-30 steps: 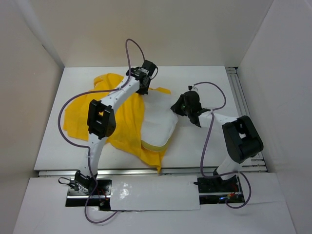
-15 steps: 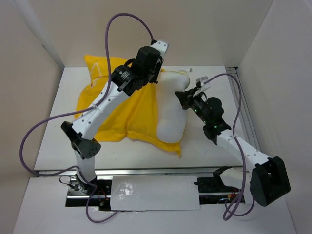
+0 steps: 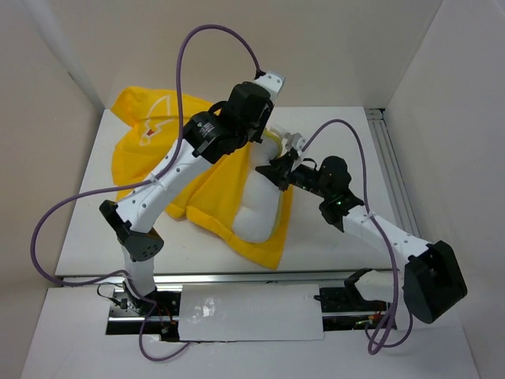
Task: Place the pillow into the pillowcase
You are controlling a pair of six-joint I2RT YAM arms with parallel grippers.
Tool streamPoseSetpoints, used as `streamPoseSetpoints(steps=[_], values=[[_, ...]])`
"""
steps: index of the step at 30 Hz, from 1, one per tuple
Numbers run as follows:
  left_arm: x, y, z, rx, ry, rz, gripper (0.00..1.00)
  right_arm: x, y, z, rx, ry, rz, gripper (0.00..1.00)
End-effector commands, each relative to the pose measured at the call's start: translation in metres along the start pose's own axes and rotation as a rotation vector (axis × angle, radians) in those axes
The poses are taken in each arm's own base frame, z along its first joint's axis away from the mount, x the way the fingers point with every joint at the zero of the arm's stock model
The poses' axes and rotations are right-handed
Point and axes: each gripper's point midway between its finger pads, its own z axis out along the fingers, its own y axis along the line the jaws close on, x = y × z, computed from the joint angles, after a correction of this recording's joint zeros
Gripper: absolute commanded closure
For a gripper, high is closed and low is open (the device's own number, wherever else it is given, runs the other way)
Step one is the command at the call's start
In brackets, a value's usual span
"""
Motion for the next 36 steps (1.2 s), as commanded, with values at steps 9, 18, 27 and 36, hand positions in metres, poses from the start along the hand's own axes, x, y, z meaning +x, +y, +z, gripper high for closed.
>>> streamPoseSetpoints(steps=[9,18,27,36], values=[[-0.068,-0.09,-0.059,0.453,-0.245,-0.083,1.0,-0.004,-0.02,0.043,0.142,-0.082,0.053,0.99],[-0.043,-0.116,-0.06,0.479,-0.202,-0.061,1.0,0.005,-0.083,0.034,0.32,-0.144,0.243,0.99],[0.0,-0.136,0.017,0.471,-0.036,-0.073,1.0,0.025,-0.079,0.006,0.402,-0.017,0.303,0.84],[0.031,-0.141,0.073,0.496,0.063,-0.141,0.96,0.103,-0.104,-0.063,0.792,0.251,0.646,0.64]])
